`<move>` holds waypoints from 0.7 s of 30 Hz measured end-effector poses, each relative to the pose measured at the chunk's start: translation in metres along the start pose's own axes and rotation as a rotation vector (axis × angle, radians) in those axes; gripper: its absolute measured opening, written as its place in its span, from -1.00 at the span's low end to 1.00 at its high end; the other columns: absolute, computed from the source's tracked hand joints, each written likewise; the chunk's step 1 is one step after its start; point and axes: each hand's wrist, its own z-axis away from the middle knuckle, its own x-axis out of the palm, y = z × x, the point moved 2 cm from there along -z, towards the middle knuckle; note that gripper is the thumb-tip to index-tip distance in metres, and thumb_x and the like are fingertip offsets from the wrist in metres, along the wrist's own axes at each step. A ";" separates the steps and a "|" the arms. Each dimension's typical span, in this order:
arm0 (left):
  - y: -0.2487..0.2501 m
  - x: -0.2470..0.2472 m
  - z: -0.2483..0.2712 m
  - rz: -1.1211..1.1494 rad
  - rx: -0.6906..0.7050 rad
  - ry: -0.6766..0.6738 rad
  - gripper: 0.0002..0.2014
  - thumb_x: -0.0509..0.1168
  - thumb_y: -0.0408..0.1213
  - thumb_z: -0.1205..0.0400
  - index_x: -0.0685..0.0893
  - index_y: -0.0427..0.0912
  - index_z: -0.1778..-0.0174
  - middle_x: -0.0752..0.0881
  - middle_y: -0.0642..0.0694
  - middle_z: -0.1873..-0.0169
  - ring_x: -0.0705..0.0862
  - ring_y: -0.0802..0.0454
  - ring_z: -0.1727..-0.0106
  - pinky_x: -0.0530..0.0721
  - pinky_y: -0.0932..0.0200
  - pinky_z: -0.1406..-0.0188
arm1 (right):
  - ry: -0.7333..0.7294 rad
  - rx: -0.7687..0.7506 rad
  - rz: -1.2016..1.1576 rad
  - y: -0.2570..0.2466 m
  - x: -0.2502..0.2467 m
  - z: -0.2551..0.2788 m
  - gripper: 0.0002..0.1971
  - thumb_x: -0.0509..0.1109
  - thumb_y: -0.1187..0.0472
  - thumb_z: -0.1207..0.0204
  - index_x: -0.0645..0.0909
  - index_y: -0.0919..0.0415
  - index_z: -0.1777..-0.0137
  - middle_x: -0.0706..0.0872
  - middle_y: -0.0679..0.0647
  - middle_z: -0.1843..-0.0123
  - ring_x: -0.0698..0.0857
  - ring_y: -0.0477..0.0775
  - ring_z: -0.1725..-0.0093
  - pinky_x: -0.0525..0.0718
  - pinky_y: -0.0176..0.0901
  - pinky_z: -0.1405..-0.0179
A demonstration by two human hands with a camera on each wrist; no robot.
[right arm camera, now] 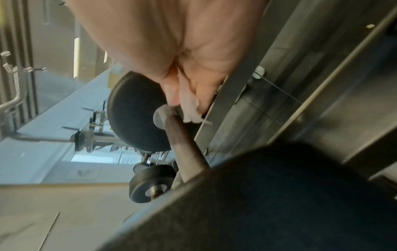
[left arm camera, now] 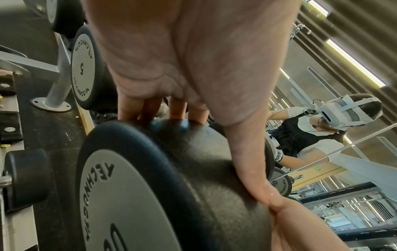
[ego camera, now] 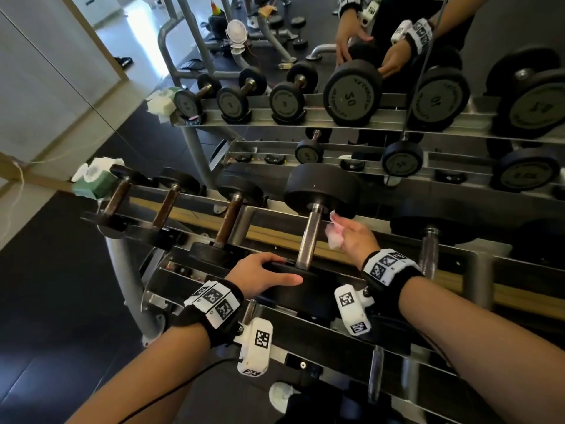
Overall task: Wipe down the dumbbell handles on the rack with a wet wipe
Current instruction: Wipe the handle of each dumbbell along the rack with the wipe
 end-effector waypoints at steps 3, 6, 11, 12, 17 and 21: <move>0.000 0.001 0.000 -0.007 0.002 0.013 -0.42 0.65 0.28 -0.14 0.71 0.31 -0.07 0.79 0.18 0.03 0.76 0.43 0.15 0.68 0.49 0.30 | -0.057 0.010 0.104 0.011 0.020 -0.005 -0.64 0.18 0.21 -0.77 0.56 0.07 -0.52 0.63 0.20 -0.41 0.61 0.22 -0.37 0.46 0.06 -0.53; -0.002 0.001 0.000 0.002 0.005 0.021 -0.44 0.67 0.22 -0.18 0.72 0.29 -0.09 0.79 0.16 0.02 0.79 0.36 0.13 0.70 0.46 0.28 | -0.164 -0.012 0.243 0.018 0.025 0.002 -0.63 0.08 0.12 -0.80 0.52 -0.10 -0.51 0.66 0.08 -0.36 0.66 -0.04 -0.20 0.52 -0.12 -0.36; -0.001 -0.001 -0.003 -0.012 0.011 0.012 -0.39 0.67 0.20 -0.19 0.72 0.23 -0.17 0.80 0.11 -0.03 0.80 0.21 0.02 0.78 0.35 0.16 | -0.370 -0.008 0.376 0.027 0.014 0.035 -0.69 0.14 0.08 -0.77 0.64 -0.04 -0.36 0.80 -0.14 -0.07 0.75 -0.15 -0.05 0.60 -0.37 -0.07; -0.001 -0.001 -0.004 -0.014 0.011 0.001 -0.39 0.67 0.18 -0.22 0.72 0.21 -0.19 0.80 0.09 -0.05 0.80 0.18 -0.01 0.81 0.27 0.08 | -0.393 0.053 0.300 0.027 0.013 0.038 -0.74 0.19 0.08 -0.74 0.70 -0.03 -0.23 0.83 -0.14 0.00 0.78 -0.19 0.02 0.63 -0.44 0.05; 0.000 0.000 0.000 -0.004 0.018 -0.008 -0.43 0.66 0.12 -0.29 0.73 0.19 -0.22 0.79 0.11 -0.06 0.80 0.19 -0.03 0.78 0.34 0.09 | -0.013 0.185 0.082 0.008 -0.010 0.017 -0.75 0.28 0.40 -0.63 0.70 0.41 -0.22 0.71 0.42 -0.23 0.73 0.05 0.28 0.73 -0.11 0.28; 0.002 0.001 0.003 -0.004 0.020 0.003 -0.42 0.65 0.16 -0.28 0.72 0.22 -0.22 0.79 0.13 -0.06 0.79 0.22 -0.03 0.73 0.42 0.16 | -0.005 0.197 0.051 0.001 0.003 0.009 -0.62 0.17 0.46 -0.68 0.55 0.35 -0.47 0.59 0.37 -0.45 0.61 0.35 -0.39 0.53 0.18 -0.47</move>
